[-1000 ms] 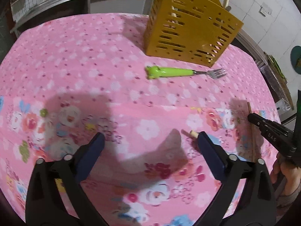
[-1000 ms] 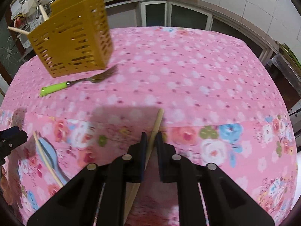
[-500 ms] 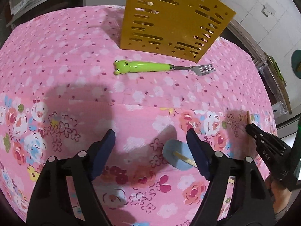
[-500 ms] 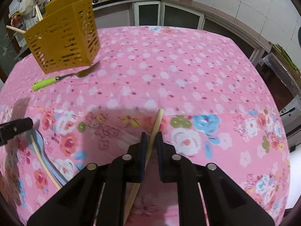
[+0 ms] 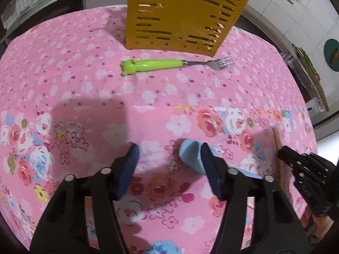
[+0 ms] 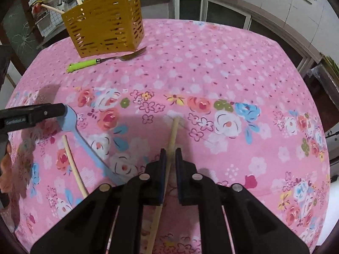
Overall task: Organize utensils
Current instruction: 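Move the left tool onto the light blue spoon while the right tool holds its chopstick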
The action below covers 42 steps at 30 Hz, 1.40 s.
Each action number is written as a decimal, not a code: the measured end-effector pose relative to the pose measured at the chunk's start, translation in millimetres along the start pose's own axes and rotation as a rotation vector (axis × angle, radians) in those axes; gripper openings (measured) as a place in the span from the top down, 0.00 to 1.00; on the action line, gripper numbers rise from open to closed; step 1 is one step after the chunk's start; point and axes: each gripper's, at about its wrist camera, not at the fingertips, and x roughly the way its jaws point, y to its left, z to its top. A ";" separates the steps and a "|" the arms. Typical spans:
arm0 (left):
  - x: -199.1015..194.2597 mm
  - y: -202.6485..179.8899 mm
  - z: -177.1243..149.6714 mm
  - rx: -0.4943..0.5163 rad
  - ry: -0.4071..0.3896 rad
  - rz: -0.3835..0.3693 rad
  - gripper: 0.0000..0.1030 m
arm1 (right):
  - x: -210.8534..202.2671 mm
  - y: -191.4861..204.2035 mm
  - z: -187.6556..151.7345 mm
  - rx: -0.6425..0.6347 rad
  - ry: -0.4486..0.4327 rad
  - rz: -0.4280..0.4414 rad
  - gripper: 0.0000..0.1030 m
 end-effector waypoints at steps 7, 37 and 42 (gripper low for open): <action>12.8 -8.8 17.1 0.032 0.038 -0.065 0.91 | 9.2 4.0 8.3 0.022 -0.011 0.000 0.91; 8.4 -31.1 75.5 0.259 -0.085 0.103 0.57 | 37.2 -32.0 54.1 0.144 -0.070 0.008 0.91; 1.9 -24.4 54.6 0.197 -0.038 0.106 0.57 | 36.5 -32.8 54.7 0.163 -0.060 0.021 0.80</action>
